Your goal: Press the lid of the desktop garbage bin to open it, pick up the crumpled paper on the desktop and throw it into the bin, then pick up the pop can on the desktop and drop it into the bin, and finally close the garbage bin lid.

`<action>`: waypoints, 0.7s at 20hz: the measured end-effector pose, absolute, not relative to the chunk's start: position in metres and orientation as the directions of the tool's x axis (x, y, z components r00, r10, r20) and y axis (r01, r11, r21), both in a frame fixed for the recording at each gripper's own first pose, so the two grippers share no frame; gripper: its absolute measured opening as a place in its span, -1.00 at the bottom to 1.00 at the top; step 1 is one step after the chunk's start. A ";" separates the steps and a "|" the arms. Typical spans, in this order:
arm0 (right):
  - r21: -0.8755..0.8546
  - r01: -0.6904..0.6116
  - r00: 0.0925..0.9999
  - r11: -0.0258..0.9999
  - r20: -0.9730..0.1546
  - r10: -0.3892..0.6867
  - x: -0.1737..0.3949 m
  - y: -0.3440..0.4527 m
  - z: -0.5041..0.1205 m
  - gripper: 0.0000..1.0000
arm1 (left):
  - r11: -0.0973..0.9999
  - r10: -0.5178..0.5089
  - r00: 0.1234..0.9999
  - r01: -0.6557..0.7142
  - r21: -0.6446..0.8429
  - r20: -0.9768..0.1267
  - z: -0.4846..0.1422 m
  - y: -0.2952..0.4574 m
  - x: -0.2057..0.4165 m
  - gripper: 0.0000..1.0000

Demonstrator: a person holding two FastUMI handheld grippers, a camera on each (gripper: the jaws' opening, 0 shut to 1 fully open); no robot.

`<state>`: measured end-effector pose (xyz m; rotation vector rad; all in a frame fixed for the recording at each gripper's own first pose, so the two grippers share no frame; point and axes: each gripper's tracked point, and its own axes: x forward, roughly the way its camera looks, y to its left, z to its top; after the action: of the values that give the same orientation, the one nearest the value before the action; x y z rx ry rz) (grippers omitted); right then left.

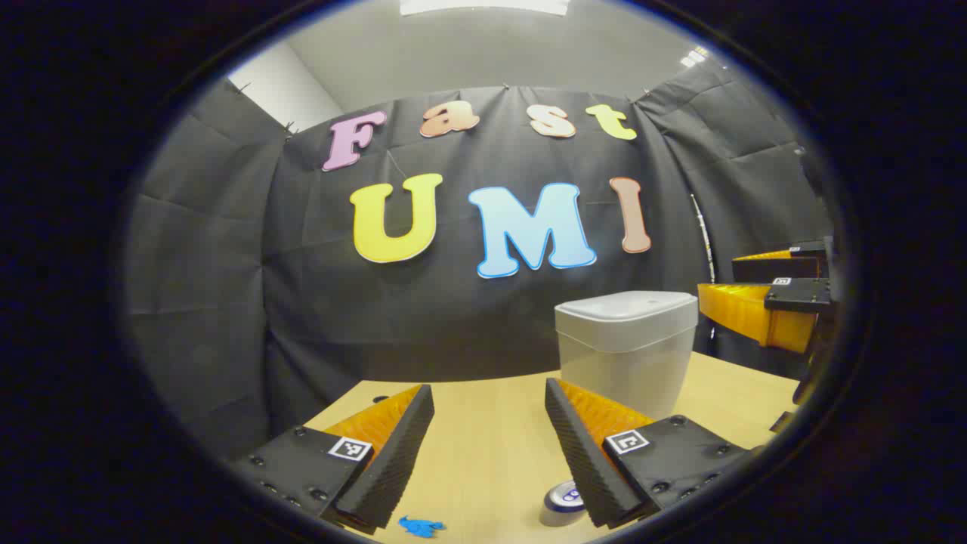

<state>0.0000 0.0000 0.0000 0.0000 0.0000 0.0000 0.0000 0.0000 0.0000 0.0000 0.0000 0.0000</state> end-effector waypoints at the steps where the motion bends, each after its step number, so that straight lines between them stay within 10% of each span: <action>1: -0.008 0.001 1.000 1.000 -0.006 -0.001 0.005 0.000 -0.001 0.89 | 1.000 0.007 1.000 -0.007 -0.002 0.001 0.000 0.005 0.004 0.94; 12: 0.024 0.164 0.979 0.986 -0.130 -0.160 0.031 0.015 -0.024 0.87 | 0.996 -0.093 0.995 0.093 0.007 0.036 0.010 0.037 0.063 1.00; 14: 0.029 0.140 0.981 0.990 -0.138 -0.135 0.035 0.026 -0.027 0.54 | 0.995 -0.095 0.994 0.095 0.003 0.048 0.013 0.039 0.064 1.00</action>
<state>0.0353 0.0265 -0.0273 0.0387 0.1363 -0.1388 0.0639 0.0390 0.0132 0.0010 -0.0477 -0.0956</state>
